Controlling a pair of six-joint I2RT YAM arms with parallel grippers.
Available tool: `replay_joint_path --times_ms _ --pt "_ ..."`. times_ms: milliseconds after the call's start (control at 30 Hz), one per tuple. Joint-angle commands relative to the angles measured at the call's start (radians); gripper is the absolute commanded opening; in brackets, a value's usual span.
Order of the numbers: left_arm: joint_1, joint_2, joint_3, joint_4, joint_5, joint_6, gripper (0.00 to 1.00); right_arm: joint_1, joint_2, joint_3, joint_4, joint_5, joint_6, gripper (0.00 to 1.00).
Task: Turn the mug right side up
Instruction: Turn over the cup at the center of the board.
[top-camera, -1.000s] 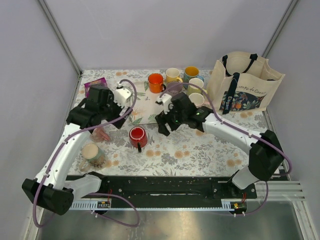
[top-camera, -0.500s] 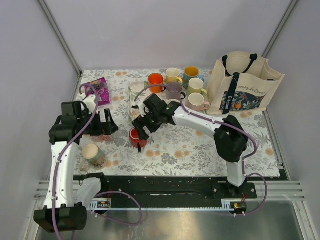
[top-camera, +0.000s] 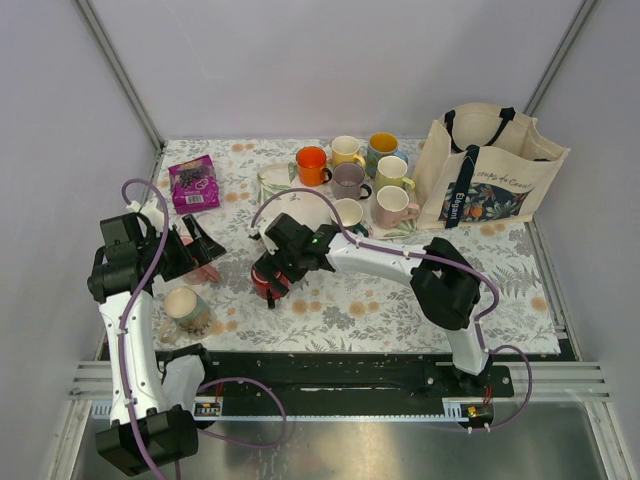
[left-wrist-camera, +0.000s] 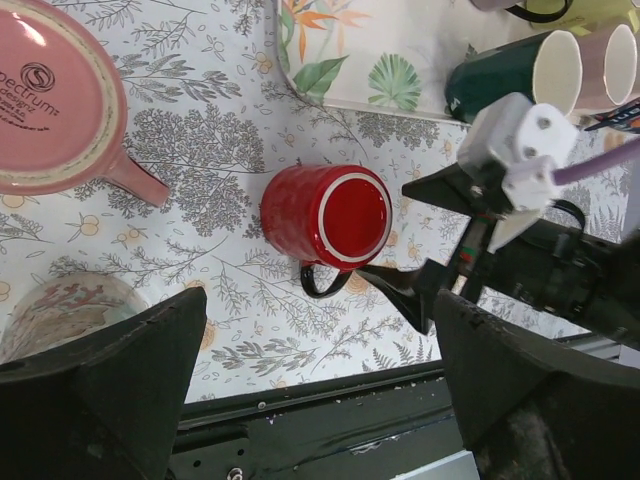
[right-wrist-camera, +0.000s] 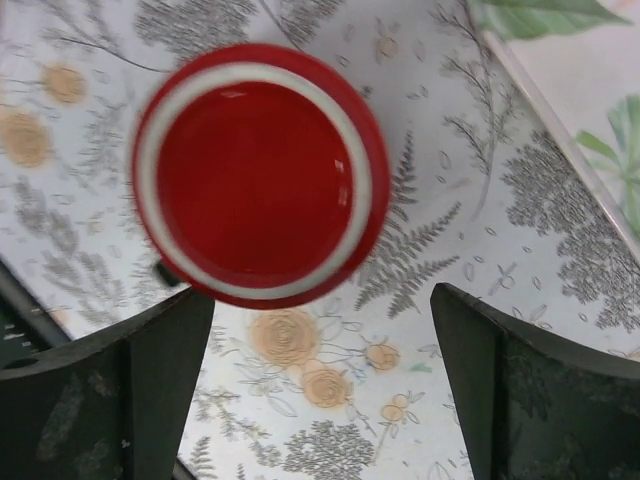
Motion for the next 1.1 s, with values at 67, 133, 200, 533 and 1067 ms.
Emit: replay_joint_path --times_ms 67,133,200,533,1067 --pt "0.006 -0.006 0.043 0.028 0.062 -0.027 0.99 -0.017 -0.038 -0.079 0.012 0.207 -0.034 1.00" --pt "0.006 -0.013 0.045 0.028 0.059 -0.024 0.99 -0.026 -0.049 -0.082 0.017 0.226 -0.065 0.99" --pt "0.006 -0.016 0.045 0.025 0.062 -0.014 0.99 -0.031 -0.068 -0.076 0.017 0.185 -0.082 0.99" --pt "0.006 -0.014 0.040 0.044 0.082 -0.025 0.99 -0.007 -0.067 -0.050 0.078 -0.228 0.011 0.99" --pt "0.006 -0.014 0.023 0.048 0.091 -0.033 0.97 0.021 0.094 0.070 0.066 0.077 0.124 1.00"
